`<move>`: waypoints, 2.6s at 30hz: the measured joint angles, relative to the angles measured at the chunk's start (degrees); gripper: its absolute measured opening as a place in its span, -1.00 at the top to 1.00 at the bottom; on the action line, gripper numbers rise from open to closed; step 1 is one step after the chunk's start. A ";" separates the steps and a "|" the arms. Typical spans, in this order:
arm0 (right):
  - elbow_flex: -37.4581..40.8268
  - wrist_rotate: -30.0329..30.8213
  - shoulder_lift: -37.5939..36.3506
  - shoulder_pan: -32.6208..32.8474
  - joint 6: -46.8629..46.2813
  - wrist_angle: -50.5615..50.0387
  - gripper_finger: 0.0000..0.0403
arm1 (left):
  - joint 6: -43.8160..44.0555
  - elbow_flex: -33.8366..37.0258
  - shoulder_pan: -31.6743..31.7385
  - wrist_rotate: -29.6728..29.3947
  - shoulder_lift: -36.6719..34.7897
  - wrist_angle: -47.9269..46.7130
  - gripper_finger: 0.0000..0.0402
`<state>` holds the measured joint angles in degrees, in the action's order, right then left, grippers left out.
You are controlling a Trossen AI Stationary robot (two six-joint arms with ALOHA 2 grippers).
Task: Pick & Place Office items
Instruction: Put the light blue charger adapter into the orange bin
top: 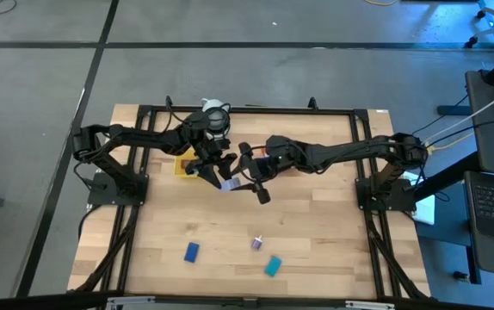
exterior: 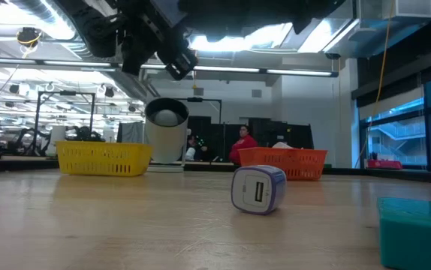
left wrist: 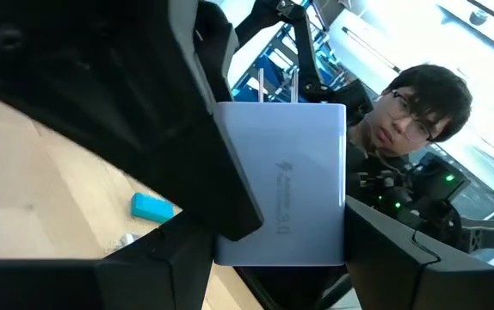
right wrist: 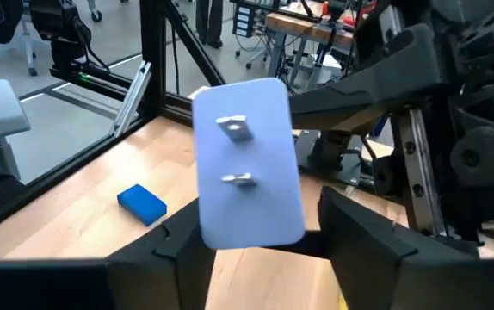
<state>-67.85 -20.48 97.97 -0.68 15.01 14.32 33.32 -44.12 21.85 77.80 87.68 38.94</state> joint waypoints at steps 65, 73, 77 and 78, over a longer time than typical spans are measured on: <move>-2.74 8.46 -18.18 -3.35 0.58 -28.53 0.40 | -3.94 0.00 9.40 2.04 -8.08 -0.28 -0.26; -2.67 9.62 -29.28 -8.86 -1.27 -37.69 0.40 | -8.46 3.63 16.07 -8.00 -28.34 -0.18 -0.26; -2.18 11.05 -34.68 -11.89 -2.64 -44.01 0.40 | -9.89 8.46 18.53 -15.10 -38.94 -1.45 -0.26; -1.40 11.02 -36.03 -12.63 -3.24 -44.53 0.40 | -10.05 9.81 19.18 -16.48 -41.54 -2.45 -0.26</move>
<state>-69.26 -9.46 61.94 -13.31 11.77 -30.22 23.27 -34.31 41.03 61.32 46.14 36.48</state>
